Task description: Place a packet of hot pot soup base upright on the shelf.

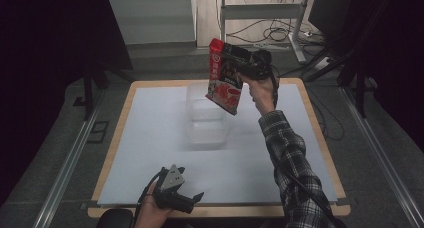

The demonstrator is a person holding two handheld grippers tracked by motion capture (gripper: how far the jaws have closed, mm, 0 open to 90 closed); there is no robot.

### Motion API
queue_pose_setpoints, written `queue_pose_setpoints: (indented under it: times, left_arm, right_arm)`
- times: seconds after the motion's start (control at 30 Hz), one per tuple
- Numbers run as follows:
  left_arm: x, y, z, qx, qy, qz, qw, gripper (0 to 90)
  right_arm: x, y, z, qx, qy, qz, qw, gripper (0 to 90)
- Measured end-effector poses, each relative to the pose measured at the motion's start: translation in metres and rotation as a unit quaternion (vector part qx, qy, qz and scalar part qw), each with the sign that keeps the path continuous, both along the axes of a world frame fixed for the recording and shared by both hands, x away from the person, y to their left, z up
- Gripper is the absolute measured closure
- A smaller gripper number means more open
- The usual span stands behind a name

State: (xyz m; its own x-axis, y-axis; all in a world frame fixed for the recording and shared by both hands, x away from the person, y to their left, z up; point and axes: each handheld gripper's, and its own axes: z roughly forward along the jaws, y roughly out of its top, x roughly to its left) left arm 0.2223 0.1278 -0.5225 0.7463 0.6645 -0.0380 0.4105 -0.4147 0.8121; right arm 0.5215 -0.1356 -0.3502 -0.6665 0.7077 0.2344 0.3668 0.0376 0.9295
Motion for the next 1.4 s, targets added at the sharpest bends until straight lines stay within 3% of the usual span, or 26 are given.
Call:
queue_pose_setpoints:
  times: [0.37, 0.63, 1.0, 1.4]
  left_arm:
    - [0.0, 0.0, 0.0, -0.002, 0.002, -0.001, 1.0, 0.0]
    - [0.001, 0.001, -0.001, -0.007, 0.007, -0.004, 0.9999, 0.0]
    - [0.0, 0.002, -0.001, -0.009, 0.009, -0.006, 0.9999, 0.0]
    - [0.001, 0.002, -0.001, -0.013, 0.013, -0.003, 0.9998, 0.0]
  right_arm:
    - [0.024, 0.03, -0.008, -0.014, -0.011, 0.014, 0.9997, 75.1]
    - [0.041, 0.054, -0.023, -0.026, -0.022, 0.022, 0.9992, 75.1]
    - [0.042, 0.076, -0.044, -0.054, -0.033, 0.035, 0.9974, 75.0]
    - [0.038, 0.07, -0.071, -0.063, -0.012, 0.039, 0.9972, 72.1]
